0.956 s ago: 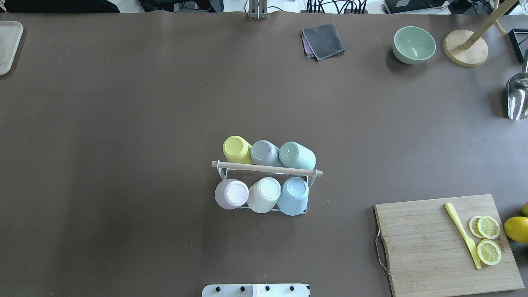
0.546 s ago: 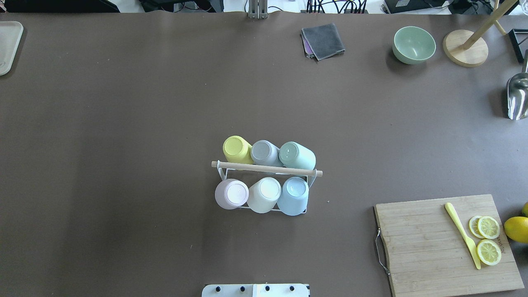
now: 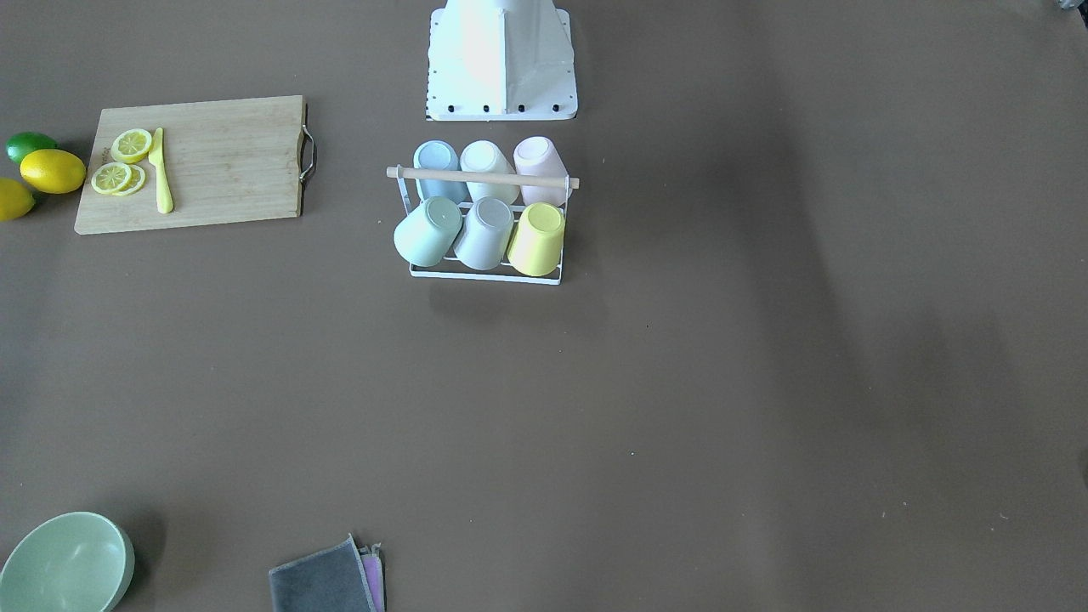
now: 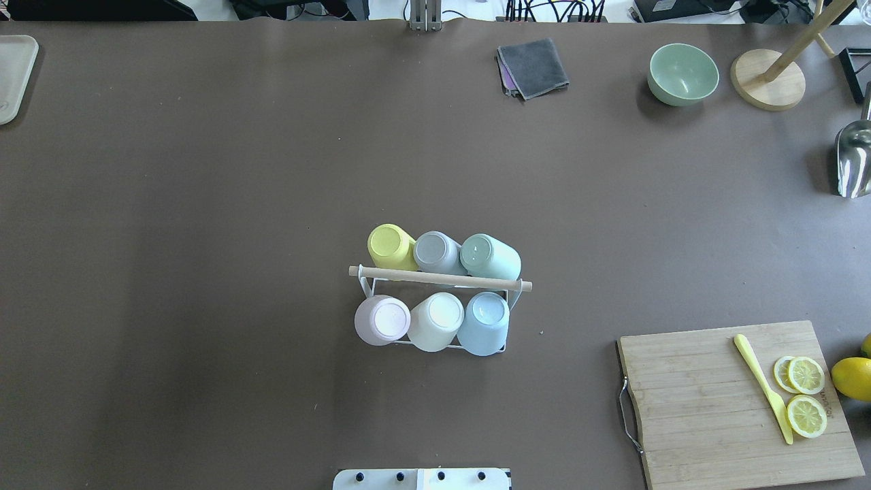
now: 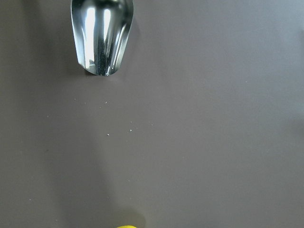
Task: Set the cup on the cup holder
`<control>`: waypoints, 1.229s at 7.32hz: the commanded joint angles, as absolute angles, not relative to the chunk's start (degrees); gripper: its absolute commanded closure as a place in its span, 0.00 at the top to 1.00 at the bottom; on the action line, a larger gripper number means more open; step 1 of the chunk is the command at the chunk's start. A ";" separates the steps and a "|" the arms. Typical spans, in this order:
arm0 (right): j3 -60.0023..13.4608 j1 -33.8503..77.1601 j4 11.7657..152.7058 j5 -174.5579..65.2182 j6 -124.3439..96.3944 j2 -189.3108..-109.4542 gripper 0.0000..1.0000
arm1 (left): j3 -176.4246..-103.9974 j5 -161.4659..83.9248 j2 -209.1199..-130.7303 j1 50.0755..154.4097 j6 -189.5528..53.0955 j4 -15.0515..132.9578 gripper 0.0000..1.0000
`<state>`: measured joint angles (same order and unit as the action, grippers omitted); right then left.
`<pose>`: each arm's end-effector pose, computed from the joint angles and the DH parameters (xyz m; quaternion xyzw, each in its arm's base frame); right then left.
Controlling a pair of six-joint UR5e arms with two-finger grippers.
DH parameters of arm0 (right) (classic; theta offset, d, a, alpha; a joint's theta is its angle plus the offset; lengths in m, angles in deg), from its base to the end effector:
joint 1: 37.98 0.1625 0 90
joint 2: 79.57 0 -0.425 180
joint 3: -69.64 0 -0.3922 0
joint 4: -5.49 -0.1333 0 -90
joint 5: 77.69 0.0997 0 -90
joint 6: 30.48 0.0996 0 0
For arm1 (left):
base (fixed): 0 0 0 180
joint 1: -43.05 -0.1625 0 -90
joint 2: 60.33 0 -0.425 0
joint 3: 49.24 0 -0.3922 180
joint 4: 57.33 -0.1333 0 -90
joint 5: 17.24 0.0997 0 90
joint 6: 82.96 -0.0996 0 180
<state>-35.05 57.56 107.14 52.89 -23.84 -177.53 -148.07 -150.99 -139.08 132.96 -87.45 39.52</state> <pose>0.1091 -0.4149 0.6214 -0.0436 -0.3460 0.1142 0.9302 -0.0638 -0.4140 0.6599 0.0501 0.3707 0.0514 0.9260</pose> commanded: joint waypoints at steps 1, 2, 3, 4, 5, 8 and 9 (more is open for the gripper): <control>-35.04 57.56 106.04 52.74 -24.58 -177.49 1.00 | -148.29 -151.01 -139.17 132.96 -87.44 39.79 0.98; -34.95 57.47 104.73 52.91 -24.50 -177.49 1.00 | -148.99 -151.01 -139.26 133.05 -87.35 39.79 0.98; -34.52 57.47 103.93 52.91 -24.50 -177.57 1.00 | -148.48 -151.01 -139.26 132.96 -87.44 39.79 0.98; -33.56 57.47 102.19 53.17 -24.50 -177.57 1.00 | -148.64 -151.09 -139.17 133.13 -87.53 39.79 0.98; -32.16 57.56 99.65 53.18 -24.41 -177.57 1.00 | -148.82 -151.18 -139.08 133.13 -87.62 39.71 0.98; -31.53 57.56 98.74 53.88 -24.50 -177.57 1.00 | -148.73 -151.18 -139.43 133.13 -87.62 39.79 0.98; -31.53 57.47 98.65 53.88 -24.50 -177.49 1.00 | -148.82 -151.18 -139.69 133.13 -87.70 39.79 0.98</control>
<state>-31.58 57.55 98.81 53.81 -24.49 -177.56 -148.76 -151.18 -139.48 133.12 -87.64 39.77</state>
